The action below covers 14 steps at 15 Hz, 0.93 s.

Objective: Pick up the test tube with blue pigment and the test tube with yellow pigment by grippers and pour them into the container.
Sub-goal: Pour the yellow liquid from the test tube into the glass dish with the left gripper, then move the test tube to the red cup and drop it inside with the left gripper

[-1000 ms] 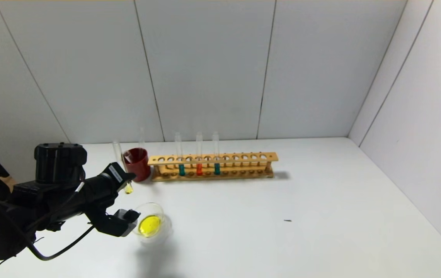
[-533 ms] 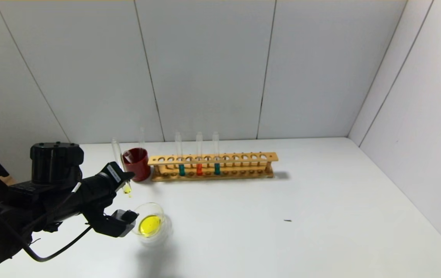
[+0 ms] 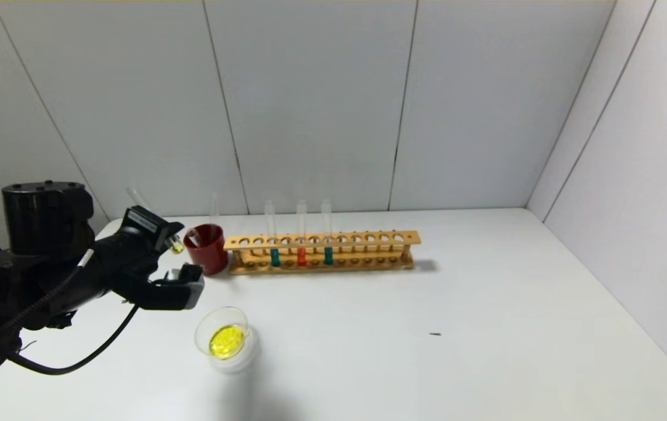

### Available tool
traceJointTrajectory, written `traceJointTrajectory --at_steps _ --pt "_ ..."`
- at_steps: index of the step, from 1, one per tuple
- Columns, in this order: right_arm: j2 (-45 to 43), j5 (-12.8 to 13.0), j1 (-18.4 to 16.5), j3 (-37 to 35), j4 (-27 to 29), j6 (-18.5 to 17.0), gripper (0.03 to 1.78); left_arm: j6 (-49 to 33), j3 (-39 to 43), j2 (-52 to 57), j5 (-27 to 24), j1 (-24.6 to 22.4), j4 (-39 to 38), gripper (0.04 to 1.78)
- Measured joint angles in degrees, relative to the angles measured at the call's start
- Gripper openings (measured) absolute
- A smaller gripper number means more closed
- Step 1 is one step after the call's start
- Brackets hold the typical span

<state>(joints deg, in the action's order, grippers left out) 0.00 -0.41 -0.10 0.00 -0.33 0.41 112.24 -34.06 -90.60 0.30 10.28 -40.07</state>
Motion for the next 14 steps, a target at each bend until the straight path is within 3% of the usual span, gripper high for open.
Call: traceJointTrajectory --at_steps 4,10,14 --pt "0.0 0.0 0.0 0.0 0.0 0.0 1.75 -18.3 -7.5 4.2 4.2 -0.1 9.8 0.32" --pt "0.0 0.0 0.0 0.0 0.0 0.0 1.75 -56.4 -24.5 8.4 3.0 -0.1 32.1 0.32" --pt "0.0 0.0 0.0 0.0 0.0 0.0 1.75 -81.8 -30.0 9.5 1.4 -1.2 35.4 0.32"
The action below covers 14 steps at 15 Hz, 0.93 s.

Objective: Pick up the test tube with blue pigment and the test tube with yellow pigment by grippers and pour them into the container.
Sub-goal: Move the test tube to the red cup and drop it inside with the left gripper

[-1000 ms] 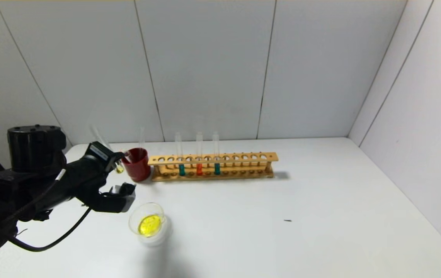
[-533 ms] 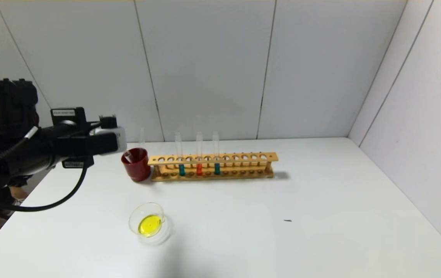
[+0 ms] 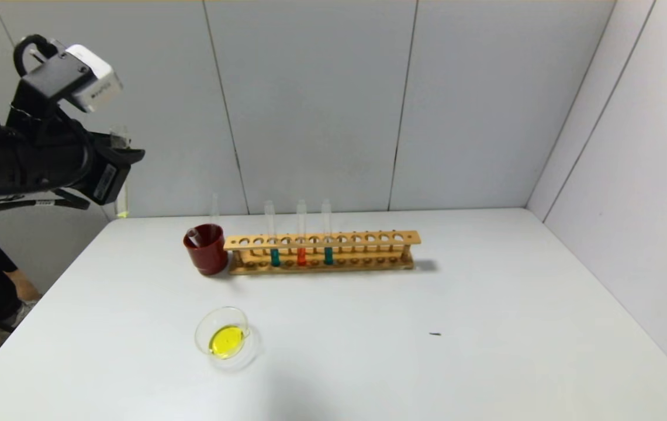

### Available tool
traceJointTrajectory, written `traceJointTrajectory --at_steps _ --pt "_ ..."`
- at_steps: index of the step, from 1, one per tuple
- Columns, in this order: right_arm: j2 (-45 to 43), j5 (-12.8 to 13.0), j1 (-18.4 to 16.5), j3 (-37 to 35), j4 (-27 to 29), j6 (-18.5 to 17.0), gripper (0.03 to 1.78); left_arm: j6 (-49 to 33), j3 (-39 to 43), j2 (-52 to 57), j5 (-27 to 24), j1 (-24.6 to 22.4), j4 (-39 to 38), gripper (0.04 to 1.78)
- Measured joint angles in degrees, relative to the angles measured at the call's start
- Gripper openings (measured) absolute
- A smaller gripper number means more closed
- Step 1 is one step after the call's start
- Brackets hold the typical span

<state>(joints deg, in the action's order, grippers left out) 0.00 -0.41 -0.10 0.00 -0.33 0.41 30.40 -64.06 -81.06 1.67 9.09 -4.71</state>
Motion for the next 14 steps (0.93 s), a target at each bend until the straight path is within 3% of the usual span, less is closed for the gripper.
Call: traceJointTrajectory --at_steps 4,6,10,14 --pt "0.0 0.0 0.0 0.0 0.0 0.0 1.75 -20.7 -3.2 -2.9 -0.2 -4.6 0.0 0.32" --pt "0.0 0.0 0.0 0.0 0.0 0.0 1.75 -27.2 -3.9 -6.0 -1.0 -7.4 -0.9 0.32" --pt "0.0 0.0 0.0 0.0 0.0 0.0 1.75 -29.3 -4.5 -13.0 -8.4 -11.6 -8.0 0.32" --pt "0.0 0.0 0.0 0.0 0.0 0.0 1.75 -32.9 -7.7 -20.4 -9.2 -12.1 -9.7 0.32"
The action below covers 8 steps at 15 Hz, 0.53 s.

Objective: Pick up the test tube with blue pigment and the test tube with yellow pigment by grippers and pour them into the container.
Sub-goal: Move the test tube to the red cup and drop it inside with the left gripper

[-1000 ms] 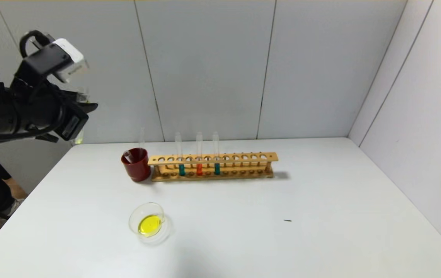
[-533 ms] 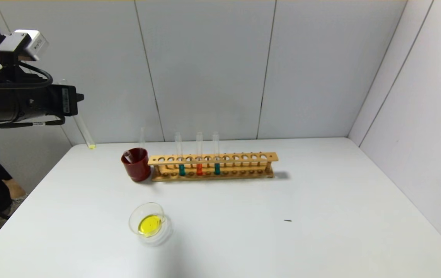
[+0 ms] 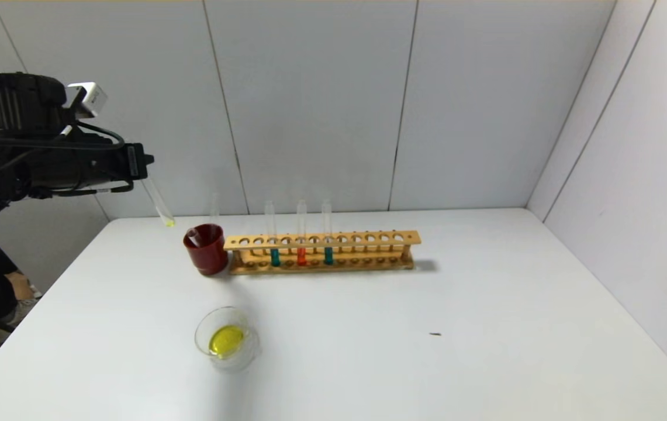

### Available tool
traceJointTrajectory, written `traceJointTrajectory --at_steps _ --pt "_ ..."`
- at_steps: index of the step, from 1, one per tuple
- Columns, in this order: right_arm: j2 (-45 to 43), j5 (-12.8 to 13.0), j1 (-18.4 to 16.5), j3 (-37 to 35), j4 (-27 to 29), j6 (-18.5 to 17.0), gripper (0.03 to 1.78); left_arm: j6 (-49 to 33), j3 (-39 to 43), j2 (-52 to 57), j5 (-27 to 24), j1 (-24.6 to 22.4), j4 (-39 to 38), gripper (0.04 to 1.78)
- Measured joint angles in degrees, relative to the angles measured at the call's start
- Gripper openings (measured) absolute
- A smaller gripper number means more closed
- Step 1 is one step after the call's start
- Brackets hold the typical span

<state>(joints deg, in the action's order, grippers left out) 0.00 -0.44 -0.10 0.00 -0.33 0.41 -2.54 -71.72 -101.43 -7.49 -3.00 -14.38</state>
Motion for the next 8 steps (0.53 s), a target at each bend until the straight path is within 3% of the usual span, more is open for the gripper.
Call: traceJointTrajectory --at_steps 8 --pt "0.0 0.0 0.0 0.0 0.0 0.0 1.75 -3.2 -1.5 -7.6 -4.0 0.1 -2.6 0.32"
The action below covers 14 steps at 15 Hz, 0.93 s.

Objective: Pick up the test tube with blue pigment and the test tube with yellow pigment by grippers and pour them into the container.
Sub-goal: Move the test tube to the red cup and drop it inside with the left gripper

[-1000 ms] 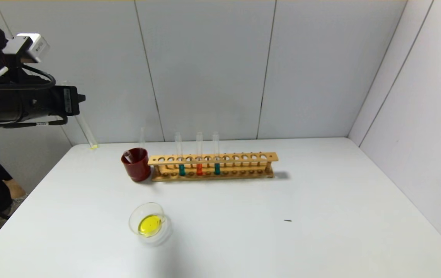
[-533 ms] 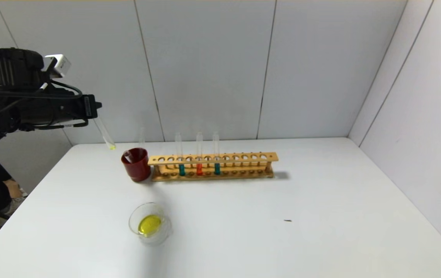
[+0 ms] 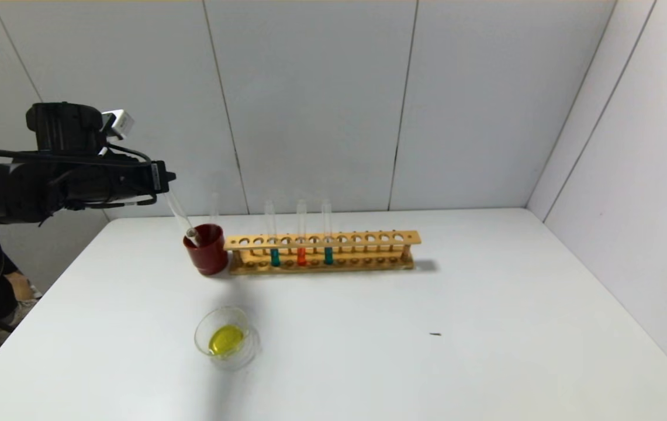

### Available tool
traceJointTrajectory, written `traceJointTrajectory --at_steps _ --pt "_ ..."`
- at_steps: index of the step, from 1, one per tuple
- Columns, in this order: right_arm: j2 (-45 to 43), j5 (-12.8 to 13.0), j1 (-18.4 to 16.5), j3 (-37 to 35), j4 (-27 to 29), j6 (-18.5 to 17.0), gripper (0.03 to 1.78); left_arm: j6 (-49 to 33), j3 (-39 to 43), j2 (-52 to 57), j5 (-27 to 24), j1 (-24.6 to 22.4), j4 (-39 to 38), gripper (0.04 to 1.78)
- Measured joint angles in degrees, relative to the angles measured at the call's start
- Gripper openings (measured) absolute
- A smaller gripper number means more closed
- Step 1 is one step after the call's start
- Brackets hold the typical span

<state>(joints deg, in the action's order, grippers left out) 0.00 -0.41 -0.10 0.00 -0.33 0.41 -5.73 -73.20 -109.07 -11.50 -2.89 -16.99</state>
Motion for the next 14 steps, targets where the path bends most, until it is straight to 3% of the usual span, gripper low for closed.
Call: traceJointTrajectory --at_steps 14 --pt "0.0 0.0 0.0 0.0 0.0 0.0 1.75 0.7 -0.1 -7.2 0.4 0.1 -4.5 0.32"
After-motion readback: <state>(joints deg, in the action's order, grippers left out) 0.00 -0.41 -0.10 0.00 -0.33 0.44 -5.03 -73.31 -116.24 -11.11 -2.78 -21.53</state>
